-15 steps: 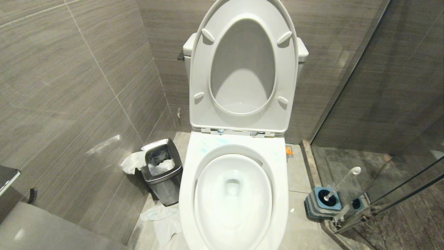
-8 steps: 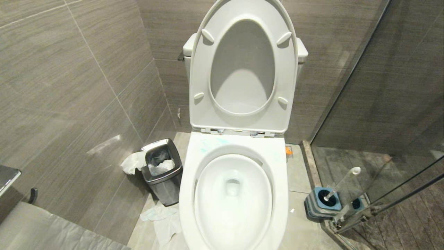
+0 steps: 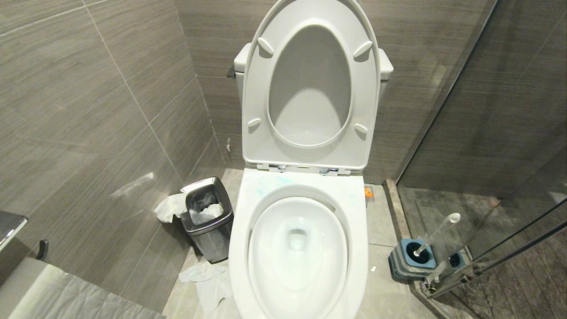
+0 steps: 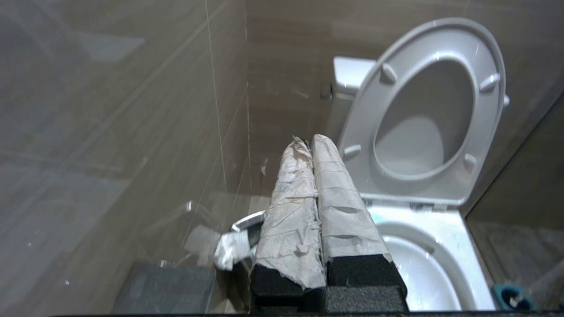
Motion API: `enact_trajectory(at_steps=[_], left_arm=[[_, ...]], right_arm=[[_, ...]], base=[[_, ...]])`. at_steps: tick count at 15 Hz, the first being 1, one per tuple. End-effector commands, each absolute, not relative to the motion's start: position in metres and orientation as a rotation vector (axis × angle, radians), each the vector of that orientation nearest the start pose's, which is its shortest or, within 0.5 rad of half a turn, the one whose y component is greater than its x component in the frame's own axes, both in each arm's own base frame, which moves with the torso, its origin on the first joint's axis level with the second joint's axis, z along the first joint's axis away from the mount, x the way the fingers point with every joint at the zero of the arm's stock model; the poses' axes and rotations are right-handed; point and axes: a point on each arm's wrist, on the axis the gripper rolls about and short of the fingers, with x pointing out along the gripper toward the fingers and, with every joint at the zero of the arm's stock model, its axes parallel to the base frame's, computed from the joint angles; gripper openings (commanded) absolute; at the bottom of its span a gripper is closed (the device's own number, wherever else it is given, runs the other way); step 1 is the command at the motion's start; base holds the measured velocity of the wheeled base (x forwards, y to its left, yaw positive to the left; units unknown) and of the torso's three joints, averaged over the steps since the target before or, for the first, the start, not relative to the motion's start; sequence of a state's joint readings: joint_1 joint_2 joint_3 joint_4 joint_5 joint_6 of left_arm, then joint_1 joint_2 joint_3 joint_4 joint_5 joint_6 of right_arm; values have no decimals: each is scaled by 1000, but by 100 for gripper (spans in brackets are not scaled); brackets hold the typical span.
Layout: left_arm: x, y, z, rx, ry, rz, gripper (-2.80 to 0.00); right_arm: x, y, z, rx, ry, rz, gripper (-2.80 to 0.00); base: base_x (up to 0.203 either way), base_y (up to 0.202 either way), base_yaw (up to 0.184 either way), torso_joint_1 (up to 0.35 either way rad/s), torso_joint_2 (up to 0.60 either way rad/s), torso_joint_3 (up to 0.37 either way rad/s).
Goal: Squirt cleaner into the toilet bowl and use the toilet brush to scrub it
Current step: Pour in the cleaning agent
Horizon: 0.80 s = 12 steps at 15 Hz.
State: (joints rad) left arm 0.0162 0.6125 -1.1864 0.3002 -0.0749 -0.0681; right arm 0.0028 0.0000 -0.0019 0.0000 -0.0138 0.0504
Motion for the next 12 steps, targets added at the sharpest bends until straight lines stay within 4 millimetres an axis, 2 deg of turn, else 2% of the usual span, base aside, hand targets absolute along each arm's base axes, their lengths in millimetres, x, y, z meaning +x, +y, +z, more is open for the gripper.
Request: enact_trajectory(at_steps=[1, 7, 12], left_arm=[[-72, -3, 314, -31, -293, -70, -280], [-93, -3, 246, 29, -292, -80, -280], [-96, -2, 200, 83, -281, -70, -280]], right_arm=[[-23, 0, 76, 51, -2, -11, -280], [-23, 0, 76, 51, -2, -11, -280], [-23, 0, 76, 51, -2, -11, -280]], base=[[0, 0, 0, 0, 0, 0], [0, 0, 0, 0, 0, 0], [0, 0, 0, 0, 0, 0]])
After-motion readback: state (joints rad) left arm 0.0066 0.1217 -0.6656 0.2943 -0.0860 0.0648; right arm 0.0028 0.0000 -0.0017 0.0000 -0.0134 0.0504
